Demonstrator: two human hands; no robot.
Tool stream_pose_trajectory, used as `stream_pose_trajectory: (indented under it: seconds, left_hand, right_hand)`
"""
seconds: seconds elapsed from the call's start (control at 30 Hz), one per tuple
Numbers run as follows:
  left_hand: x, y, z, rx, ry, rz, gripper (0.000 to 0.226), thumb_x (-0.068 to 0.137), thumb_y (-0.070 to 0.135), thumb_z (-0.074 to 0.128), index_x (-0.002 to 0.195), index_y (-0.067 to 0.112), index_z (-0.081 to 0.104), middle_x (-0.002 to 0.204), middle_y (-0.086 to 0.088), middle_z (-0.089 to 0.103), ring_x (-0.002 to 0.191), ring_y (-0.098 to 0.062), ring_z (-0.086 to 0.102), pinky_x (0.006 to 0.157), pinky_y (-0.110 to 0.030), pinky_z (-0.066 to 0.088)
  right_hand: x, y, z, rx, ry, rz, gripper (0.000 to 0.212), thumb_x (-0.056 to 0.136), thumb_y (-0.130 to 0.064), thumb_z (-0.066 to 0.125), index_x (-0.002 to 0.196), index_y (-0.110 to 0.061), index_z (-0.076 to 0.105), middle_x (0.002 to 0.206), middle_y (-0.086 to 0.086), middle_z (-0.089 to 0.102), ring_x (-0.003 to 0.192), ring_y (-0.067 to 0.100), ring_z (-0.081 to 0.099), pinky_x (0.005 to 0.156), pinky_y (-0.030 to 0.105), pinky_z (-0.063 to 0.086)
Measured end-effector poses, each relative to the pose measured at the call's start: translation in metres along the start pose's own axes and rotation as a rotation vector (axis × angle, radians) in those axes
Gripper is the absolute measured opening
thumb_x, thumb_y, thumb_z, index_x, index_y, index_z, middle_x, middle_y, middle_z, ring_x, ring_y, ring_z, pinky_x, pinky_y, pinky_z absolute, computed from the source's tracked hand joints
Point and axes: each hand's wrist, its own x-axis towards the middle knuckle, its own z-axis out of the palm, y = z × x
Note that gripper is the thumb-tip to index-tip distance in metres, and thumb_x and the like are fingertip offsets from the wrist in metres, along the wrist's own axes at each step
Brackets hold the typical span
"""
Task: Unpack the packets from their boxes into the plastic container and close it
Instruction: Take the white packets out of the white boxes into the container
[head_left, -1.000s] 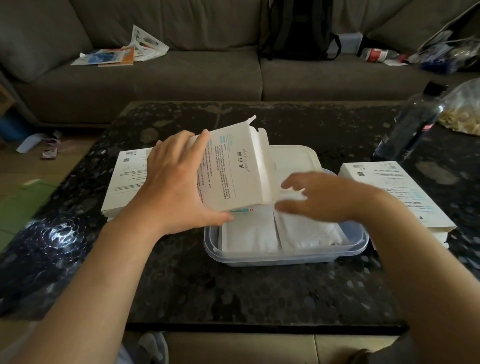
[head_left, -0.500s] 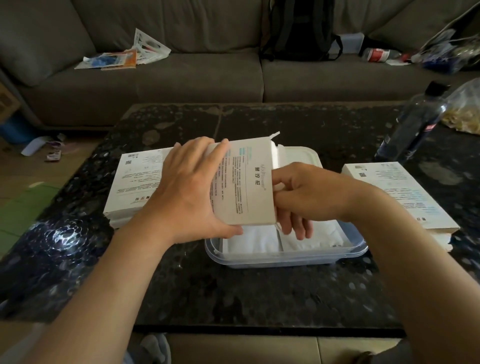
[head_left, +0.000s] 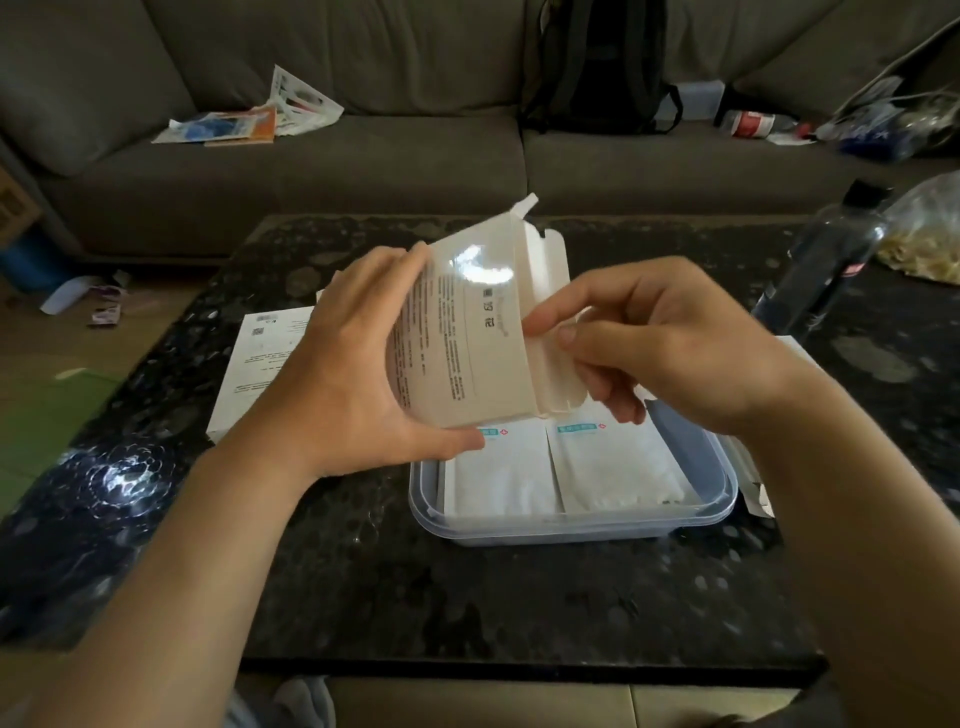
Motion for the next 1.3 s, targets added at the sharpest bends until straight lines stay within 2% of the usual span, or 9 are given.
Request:
stream_pose_trajectory:
  seconds: [0.17, 0.3, 0.43, 0.6, 0.73, 0.83, 0.93, 1.1, 1.3]
  left_hand:
    - [-0.002, 0.003, -0.002, -0.008, 0.011, -0.008, 0.135, 0.05, 0.071, 0.084, 0.156, 0.03, 0.011, 0.156, 0.017, 0.016, 0.138, 0.01, 0.011, 0.107, -0.021, 0.02]
    - [-0.001, 0.008, 0.008, 0.161, 0.005, 0.043, 0.135, 0.05, 0.082, 0.066, 0.156, 0.022, 0.008, 0.161, 0.001, 0.013, 0.15, -0.014, 0.009, 0.118, -0.04, 0.014]
    - [0.006, 0.013, 0.019, 0.241, -0.009, 0.044, 0.138, 0.05, 0.081, 0.067, 0.157, 0.024, 0.0, 0.165, -0.005, 0.001, 0.154, -0.025, -0.003, 0.122, -0.05, 0.004]
    - [0.013, 0.022, 0.033, 0.256, 0.016, -0.025, 0.127, 0.072, 0.065, 0.073, 0.158, 0.025, -0.011, 0.166, 0.002, -0.02, 0.153, -0.023, -0.018, 0.123, -0.05, -0.002]
    - [0.012, 0.023, 0.039, 0.215, -0.018, -0.022, 0.101, 0.087, 0.045, 0.071, 0.16, 0.022, 0.005, 0.168, 0.001, -0.004, 0.155, -0.023, -0.006, 0.124, -0.048, 0.001]
    - [0.009, 0.035, 0.045, 0.149, -0.037, 0.019, 0.084, 0.09, 0.038, 0.07, 0.158, 0.019, 0.025, 0.167, 0.0, 0.015, 0.154, -0.023, 0.009, 0.124, -0.046, 0.009]
    - [0.008, 0.05, 0.055, 0.055, -0.065, 0.047, 0.069, 0.092, 0.036, 0.067, 0.152, 0.019, 0.038, 0.162, 0.002, 0.03, 0.149, -0.019, 0.026, 0.121, -0.04, 0.024]
    - [0.015, 0.077, 0.071, -0.001, -0.13, 0.06, 0.06, 0.096, 0.038, 0.061, 0.15, 0.021, 0.043, 0.154, 0.005, 0.044, 0.141, -0.014, 0.04, 0.112, -0.027, 0.029]
    - [0.018, 0.088, 0.086, -0.032, -0.171, 0.077, 0.055, 0.096, 0.037, 0.061, 0.146, 0.019, 0.049, 0.149, 0.002, 0.05, 0.136, -0.018, 0.046, 0.111, -0.034, 0.037]
  right_hand:
    - [-0.008, -0.025, 0.001, -0.051, 0.085, -0.059, 0.018, 0.1, -0.015, 0.058, 0.093, -0.017, 0.075, 0.065, 0.001, 0.07, 0.041, 0.02, 0.054, 0.041, 0.021, 0.043]
    - [-0.006, -0.03, 0.011, -0.25, 0.065, 0.101, 0.017, 0.095, -0.036, 0.065, 0.096, -0.021, 0.072, 0.085, -0.007, 0.075, 0.05, 0.018, 0.068, 0.047, 0.023, 0.053]
    - [-0.001, -0.018, 0.022, -0.322, 0.178, 0.186, 0.011, 0.093, -0.032, 0.07, 0.093, -0.02, 0.069, 0.107, -0.003, 0.073, 0.058, 0.012, 0.07, 0.047, 0.014, 0.049]
    - [-0.008, -0.004, 0.011, -0.057, 0.404, 0.323, 0.011, 0.095, -0.024, 0.069, 0.09, -0.014, 0.066, 0.096, 0.002, 0.074, 0.058, 0.016, 0.074, 0.049, 0.018, 0.052]
    - [-0.032, 0.009, -0.014, 0.419, 0.664, 0.412, 0.012, 0.096, -0.013, 0.067, 0.094, -0.002, 0.066, 0.081, 0.016, 0.076, 0.055, 0.022, 0.069, 0.049, 0.029, 0.054]
    - [-0.046, 0.023, -0.03, 0.631, 0.85, 0.455, 0.012, 0.096, -0.012, 0.066, 0.105, -0.004, 0.065, 0.066, 0.012, 0.072, 0.056, 0.021, 0.069, 0.052, 0.03, 0.056]
    - [-0.056, 0.043, -0.041, 0.714, 0.948, 0.46, 0.023, 0.096, -0.01, 0.064, 0.118, -0.002, 0.062, 0.066, 0.01, 0.075, 0.066, 0.024, 0.076, 0.056, 0.032, 0.06]
    - [-0.074, 0.072, -0.056, 0.766, 0.991, 0.494, 0.033, 0.099, -0.006, 0.059, 0.129, 0.004, 0.05, 0.071, 0.016, 0.075, 0.068, 0.031, 0.077, 0.056, 0.036, 0.061]
    - [-0.09, 0.096, -0.066, 0.756, 0.987, 0.602, 0.026, 0.101, -0.006, 0.057, 0.123, 0.005, 0.05, 0.092, 0.023, 0.072, 0.065, 0.031, 0.076, 0.057, 0.039, 0.062]
